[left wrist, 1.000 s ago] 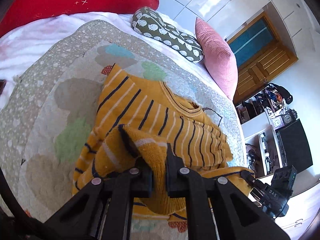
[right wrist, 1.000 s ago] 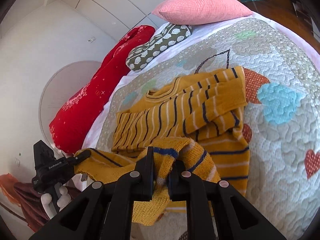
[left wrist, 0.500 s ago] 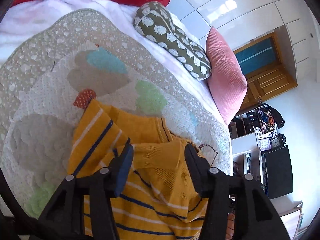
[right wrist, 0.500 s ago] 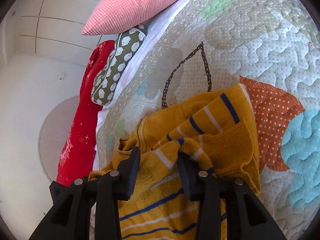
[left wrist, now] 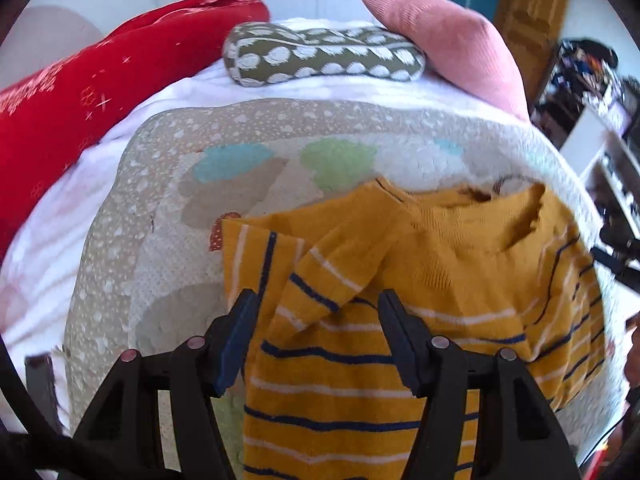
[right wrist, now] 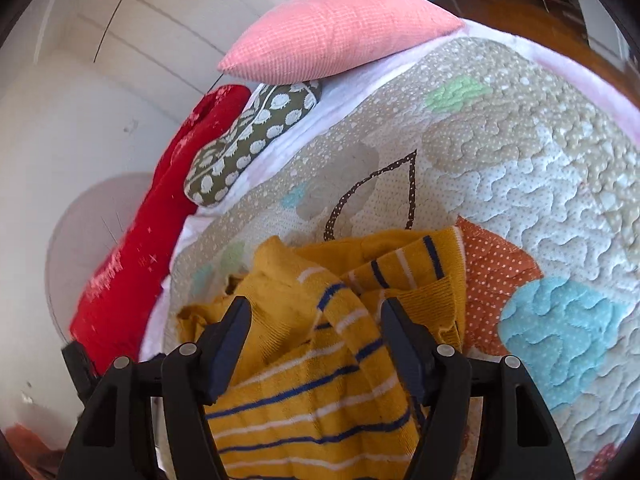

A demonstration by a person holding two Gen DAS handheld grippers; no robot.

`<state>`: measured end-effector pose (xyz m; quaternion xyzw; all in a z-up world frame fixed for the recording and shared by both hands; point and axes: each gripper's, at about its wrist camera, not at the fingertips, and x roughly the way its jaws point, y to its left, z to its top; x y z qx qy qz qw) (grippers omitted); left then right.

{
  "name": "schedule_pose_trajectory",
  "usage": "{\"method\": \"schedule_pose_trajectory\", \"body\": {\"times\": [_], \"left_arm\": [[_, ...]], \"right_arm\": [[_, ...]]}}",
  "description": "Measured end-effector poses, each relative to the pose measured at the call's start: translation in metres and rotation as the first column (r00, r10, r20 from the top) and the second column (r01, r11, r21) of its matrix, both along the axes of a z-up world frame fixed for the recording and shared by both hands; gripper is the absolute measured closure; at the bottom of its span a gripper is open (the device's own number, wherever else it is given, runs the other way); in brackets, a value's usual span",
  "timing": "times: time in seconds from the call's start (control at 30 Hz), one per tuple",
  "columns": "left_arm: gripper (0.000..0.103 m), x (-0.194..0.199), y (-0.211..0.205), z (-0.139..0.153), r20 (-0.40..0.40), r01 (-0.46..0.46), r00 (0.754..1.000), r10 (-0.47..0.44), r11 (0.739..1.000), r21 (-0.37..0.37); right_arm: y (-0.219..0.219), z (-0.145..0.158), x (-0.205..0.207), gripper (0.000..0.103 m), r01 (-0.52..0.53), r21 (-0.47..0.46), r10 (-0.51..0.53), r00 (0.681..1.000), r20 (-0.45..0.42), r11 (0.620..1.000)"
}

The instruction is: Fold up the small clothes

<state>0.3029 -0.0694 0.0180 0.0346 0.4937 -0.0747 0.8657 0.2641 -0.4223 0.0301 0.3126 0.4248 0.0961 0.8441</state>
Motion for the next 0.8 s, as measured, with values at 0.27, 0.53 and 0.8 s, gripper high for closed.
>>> {"method": "schedule_pose_trajectory", "body": {"times": [0.27, 0.53, 0.8], "left_arm": [[0.063, 0.04, 0.017, -0.038, -0.065, -0.126, 0.989, 0.136, 0.982, 0.143], [0.063, 0.054, 0.082, -0.049, -0.186, -0.344, 0.932, 0.31, 0.918, -0.196], [0.063, 0.027, 0.127, -0.04, -0.247, -0.452, 0.892, 0.379, 0.772, -0.447]], "right_arm": [[0.036, -0.002, 0.013, 0.032, -0.078, -0.37, 0.09, 0.996, 0.015, 0.926], [0.025, -0.04, 0.055, 0.099, -0.047, -0.473, -0.005, 0.994, -0.108, 0.88], [0.005, -0.015, 0.04, 0.069, 0.107, -0.537, -0.145, 0.989, -0.028, 0.837]]}}
